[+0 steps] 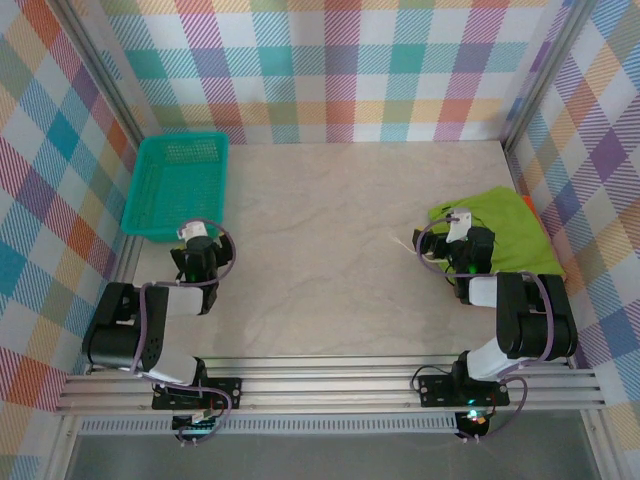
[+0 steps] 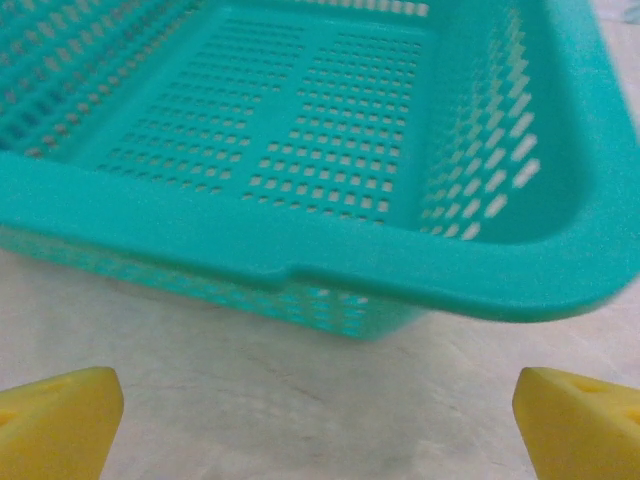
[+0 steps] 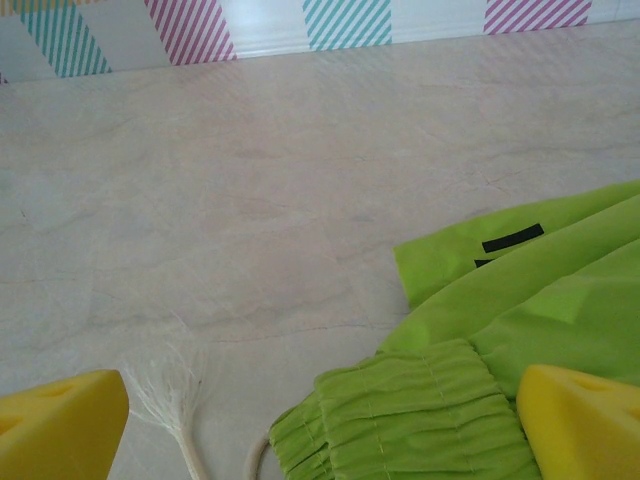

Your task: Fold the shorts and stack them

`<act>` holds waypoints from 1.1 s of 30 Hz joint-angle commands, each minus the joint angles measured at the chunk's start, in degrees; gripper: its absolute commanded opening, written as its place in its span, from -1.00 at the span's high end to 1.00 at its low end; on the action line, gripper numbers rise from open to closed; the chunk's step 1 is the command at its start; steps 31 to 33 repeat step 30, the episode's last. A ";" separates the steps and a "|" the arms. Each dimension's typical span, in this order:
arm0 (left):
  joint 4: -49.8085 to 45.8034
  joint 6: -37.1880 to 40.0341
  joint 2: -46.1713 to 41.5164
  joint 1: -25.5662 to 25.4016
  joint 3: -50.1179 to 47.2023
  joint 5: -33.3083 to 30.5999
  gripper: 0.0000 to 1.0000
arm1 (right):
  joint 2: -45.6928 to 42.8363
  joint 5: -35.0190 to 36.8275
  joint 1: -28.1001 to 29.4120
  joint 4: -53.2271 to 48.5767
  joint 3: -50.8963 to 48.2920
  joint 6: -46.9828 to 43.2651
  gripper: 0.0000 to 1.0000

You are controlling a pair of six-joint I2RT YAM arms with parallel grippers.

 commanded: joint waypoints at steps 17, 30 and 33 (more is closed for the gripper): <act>4.37 4.13 3.35 -0.04 1.43 8.01 -1.00 | 0.78 4.92 1.51 0.05 0.09 0.02 -0.99; 4.28 4.25 3.37 0.10 1.49 8.48 -1.00 | 0.82 5.11 1.59 -0.13 0.22 -0.02 -0.99; 4.28 4.25 3.37 0.10 1.49 8.48 -1.00 | 0.82 5.11 1.59 -0.13 0.22 -0.02 -0.99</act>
